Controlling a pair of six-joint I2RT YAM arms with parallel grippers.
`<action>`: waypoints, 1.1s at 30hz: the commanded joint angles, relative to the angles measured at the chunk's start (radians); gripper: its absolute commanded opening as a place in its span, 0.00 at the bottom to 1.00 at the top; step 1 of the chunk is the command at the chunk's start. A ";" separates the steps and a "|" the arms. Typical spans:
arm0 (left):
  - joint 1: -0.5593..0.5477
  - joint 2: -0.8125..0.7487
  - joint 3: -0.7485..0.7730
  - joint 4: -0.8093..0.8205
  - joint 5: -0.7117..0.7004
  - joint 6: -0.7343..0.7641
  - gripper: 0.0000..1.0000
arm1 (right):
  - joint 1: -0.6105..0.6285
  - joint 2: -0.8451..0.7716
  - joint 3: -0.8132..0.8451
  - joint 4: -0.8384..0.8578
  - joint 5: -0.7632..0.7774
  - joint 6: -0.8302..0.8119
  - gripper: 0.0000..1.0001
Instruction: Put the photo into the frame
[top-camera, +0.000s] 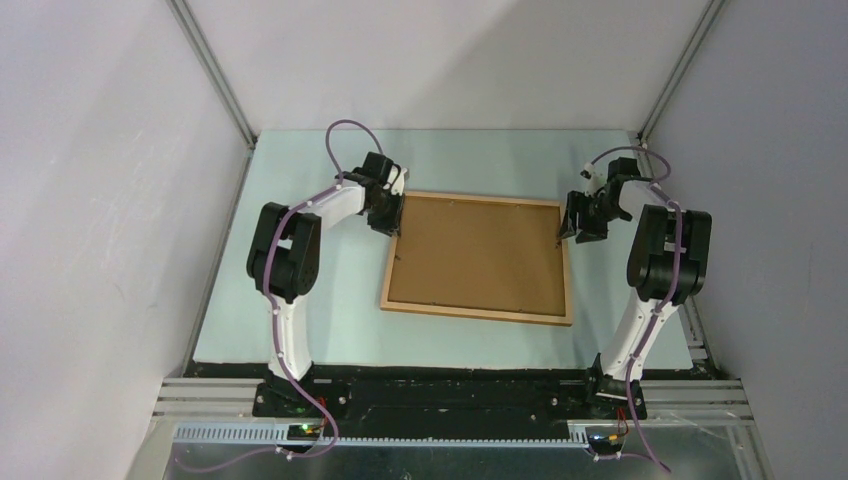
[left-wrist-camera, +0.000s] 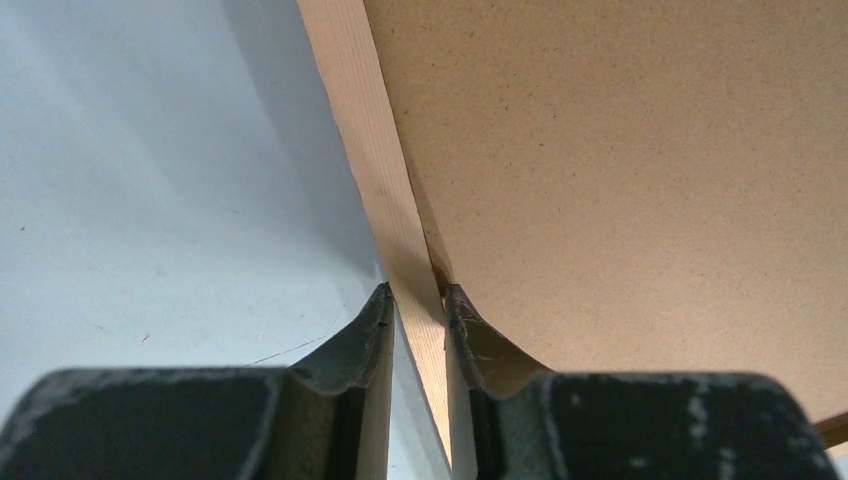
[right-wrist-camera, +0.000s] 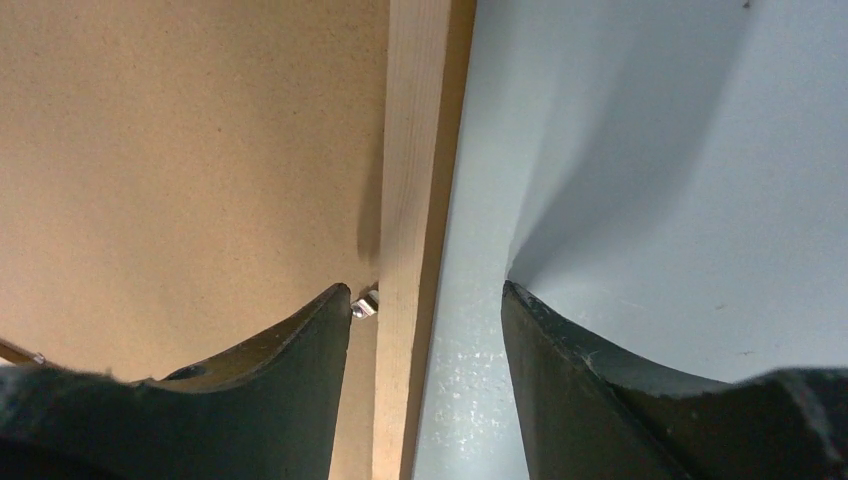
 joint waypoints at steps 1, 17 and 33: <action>0.002 0.005 -0.029 0.033 0.006 0.007 0.00 | 0.025 -0.006 -0.016 0.025 0.058 0.017 0.61; 0.010 0.005 -0.031 0.034 0.018 0.003 0.00 | 0.072 -0.003 -0.032 0.039 0.159 0.033 0.55; 0.024 0.011 -0.031 0.033 0.027 -0.001 0.00 | 0.119 -0.015 -0.054 0.042 0.210 0.032 0.53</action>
